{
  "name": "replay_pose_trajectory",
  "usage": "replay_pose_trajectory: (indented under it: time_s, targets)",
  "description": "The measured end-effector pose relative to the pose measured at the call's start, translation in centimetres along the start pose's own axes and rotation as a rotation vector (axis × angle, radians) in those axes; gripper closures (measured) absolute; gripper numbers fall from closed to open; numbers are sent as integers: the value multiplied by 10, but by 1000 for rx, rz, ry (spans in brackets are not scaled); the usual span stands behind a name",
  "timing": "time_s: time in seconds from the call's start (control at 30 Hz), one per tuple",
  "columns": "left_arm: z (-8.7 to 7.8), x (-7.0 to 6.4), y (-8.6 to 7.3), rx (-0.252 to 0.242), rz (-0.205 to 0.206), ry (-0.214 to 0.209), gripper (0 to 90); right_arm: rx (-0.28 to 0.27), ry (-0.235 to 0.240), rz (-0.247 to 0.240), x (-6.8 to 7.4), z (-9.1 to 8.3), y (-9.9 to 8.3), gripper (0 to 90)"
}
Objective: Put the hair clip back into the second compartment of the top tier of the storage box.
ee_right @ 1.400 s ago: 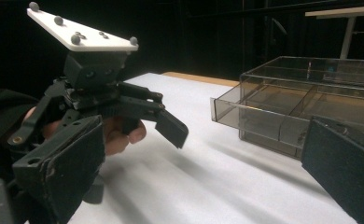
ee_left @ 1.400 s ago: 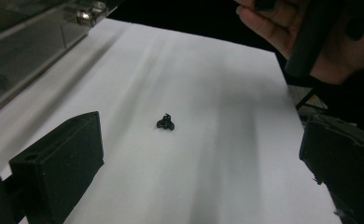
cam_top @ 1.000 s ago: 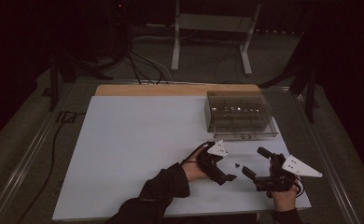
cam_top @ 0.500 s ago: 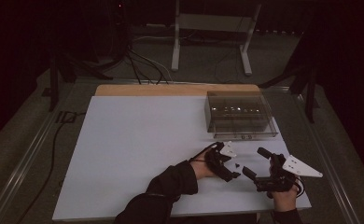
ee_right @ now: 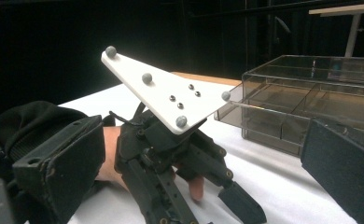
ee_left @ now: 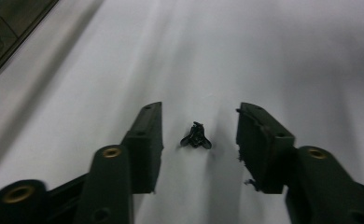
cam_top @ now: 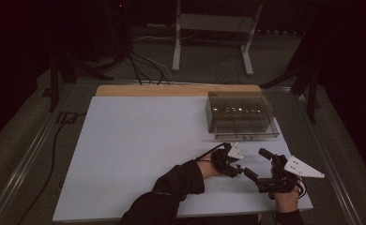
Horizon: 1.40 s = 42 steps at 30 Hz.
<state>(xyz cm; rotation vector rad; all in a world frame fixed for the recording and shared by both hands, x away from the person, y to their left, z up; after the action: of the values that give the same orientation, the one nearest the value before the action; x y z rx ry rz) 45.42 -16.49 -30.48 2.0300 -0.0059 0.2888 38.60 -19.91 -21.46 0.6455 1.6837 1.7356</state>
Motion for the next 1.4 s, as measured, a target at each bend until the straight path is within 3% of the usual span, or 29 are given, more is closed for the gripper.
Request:
replay_pose_trajectory:
  time_s: [0.4,0.97,1.4]
  targets:
    - [4,-1,-3,35,8,1,748,3,2,-1,0,0,0,0]
    - [2,-1,-3,44,-19,10,764,4,2,3,0,0,-1,0]
    - [-20,1,-2,46,-11,23,765,3,2,3,0,0,-1,0]
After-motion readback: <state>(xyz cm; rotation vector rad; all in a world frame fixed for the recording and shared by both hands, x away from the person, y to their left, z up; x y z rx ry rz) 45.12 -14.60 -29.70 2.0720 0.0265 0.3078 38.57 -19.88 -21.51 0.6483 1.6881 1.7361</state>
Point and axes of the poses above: each handheld gripper's, and its own axes: z roughly forward along the jaws, y roughly out of its top, x roughly to its left, the point moved 10 cm from there along z, roughly forward along the jaws, and after that the axes turned 7 degrees about -x, right-handed, at the moved point
